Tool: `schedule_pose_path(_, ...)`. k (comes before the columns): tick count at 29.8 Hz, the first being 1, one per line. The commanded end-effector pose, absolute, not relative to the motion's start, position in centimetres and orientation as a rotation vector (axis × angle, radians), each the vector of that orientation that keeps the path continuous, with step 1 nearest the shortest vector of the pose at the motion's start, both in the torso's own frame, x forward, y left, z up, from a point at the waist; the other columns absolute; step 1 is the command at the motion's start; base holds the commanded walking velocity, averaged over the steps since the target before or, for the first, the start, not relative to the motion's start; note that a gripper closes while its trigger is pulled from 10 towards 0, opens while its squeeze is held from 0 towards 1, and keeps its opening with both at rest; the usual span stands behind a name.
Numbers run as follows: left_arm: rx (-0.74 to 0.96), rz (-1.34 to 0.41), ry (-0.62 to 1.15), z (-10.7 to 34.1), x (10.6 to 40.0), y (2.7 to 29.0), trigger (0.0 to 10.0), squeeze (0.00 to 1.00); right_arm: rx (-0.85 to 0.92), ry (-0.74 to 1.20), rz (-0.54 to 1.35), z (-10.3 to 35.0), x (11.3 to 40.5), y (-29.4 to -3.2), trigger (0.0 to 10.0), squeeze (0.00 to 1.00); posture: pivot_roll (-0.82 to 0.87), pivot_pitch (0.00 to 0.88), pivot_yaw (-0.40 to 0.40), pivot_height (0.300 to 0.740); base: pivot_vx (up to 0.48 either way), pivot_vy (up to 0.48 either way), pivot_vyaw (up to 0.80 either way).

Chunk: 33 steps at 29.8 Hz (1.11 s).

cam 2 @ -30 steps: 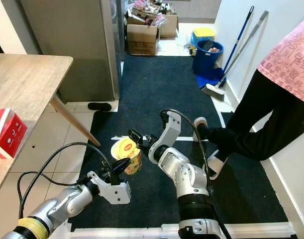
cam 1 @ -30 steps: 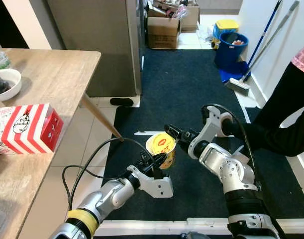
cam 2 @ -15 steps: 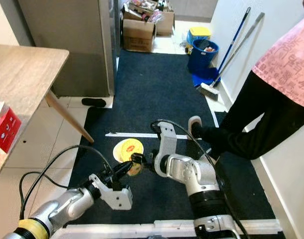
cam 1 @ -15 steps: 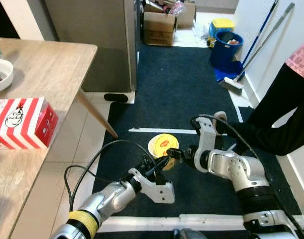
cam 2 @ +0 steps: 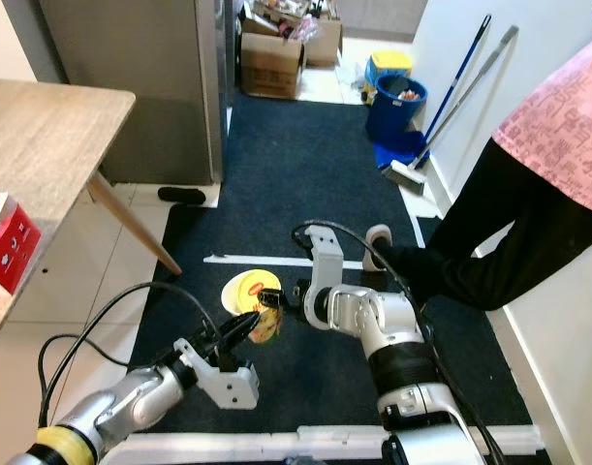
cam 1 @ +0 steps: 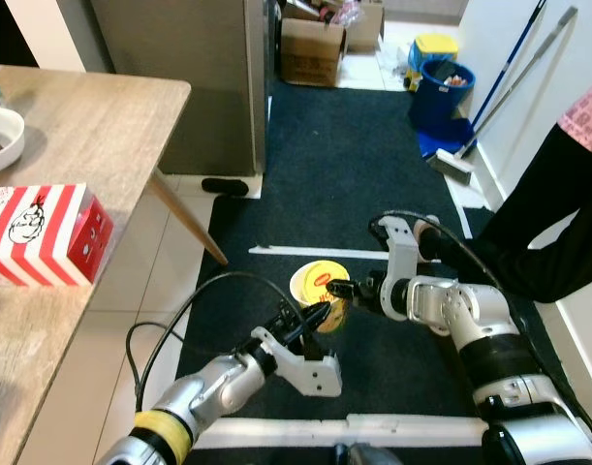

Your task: Restocking fridge

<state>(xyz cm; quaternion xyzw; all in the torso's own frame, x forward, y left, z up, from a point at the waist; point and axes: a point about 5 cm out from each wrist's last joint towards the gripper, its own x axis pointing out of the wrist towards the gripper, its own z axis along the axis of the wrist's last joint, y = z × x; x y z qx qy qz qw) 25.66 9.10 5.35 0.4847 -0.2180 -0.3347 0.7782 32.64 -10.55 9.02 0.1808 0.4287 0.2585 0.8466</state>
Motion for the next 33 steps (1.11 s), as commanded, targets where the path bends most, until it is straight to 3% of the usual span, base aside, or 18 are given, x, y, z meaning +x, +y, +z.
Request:
schedule_pose_path(1,1.060,-0.741,-0.485,5.3,25.3,9.0,10.0,0.00,0.414,0.894,0.543,8.8,33.0,-10.6,10.0,0.00,0.01,0.110,-0.109,0.740,0.000,0.000,0.00)
schedule_pose_path(5,1.058,-0.739,-0.489,5.4,25.3,9.0,10.0,0.00,0.414,0.905,0.552,8.3,32.9,-10.3,10.0,0.00,0.02,0.114,-0.110,0.740,0.000,0.000,0.00)
schedule_pose_path(6,1.057,-0.735,-0.494,5.5,25.3,8.9,10.0,0.00,0.394,0.923,0.552,7.6,32.8,-10.2,9.1,0.00,0.03,0.118,-0.117,0.740,0.000,0.000,0.00)
schedule_pose_path(7,1.057,-0.735,-0.494,5.5,25.3,8.9,10.0,0.00,0.394,0.923,0.552,7.6,32.8,-10.2,9.1,0.00,0.03,0.118,-0.117,0.740,0.000,0.000,0.00)
schedule_pose_path(8,1.056,-0.734,-0.495,5.5,25.3,8.9,10.0,0.00,0.379,0.930,0.551,7.3,32.8,-10.2,8.3,0.00,0.03,0.118,-0.117,0.740,0.000,0.000,0.00)
schedule_pose_path(9,1.055,-0.730,-0.496,5.6,25.3,8.9,10.0,0.00,0.348,0.944,0.558,6.8,32.7,-10.1,4.4,0.00,0.03,0.121,-0.120,0.740,0.000,0.000,0.00)
schedule_pose_path(10,1.055,-0.730,-0.496,5.6,25.3,8.9,10.0,0.00,0.348,0.944,0.558,6.8,32.7,-10.1,4.4,0.00,0.03,0.121,-0.120,0.740,0.000,0.000,0.00)
schedule_pose_path(12,1.054,-0.728,-0.496,5.5,25.2,8.9,10.0,0.00,0.326,0.958,0.562,6.3,32.6,-10.1,0.0,0.00,0.03,0.123,-0.122,0.740,0.000,0.000,0.00)
schedule_pose_path(33,1.053,-0.723,-0.499,5.6,25.2,8.7,10.0,0.00,0.319,0.935,0.548,5.8,33.0,-10.6,0.0,0.00,0.03,0.126,-0.122,0.740,0.000,0.000,0.00)
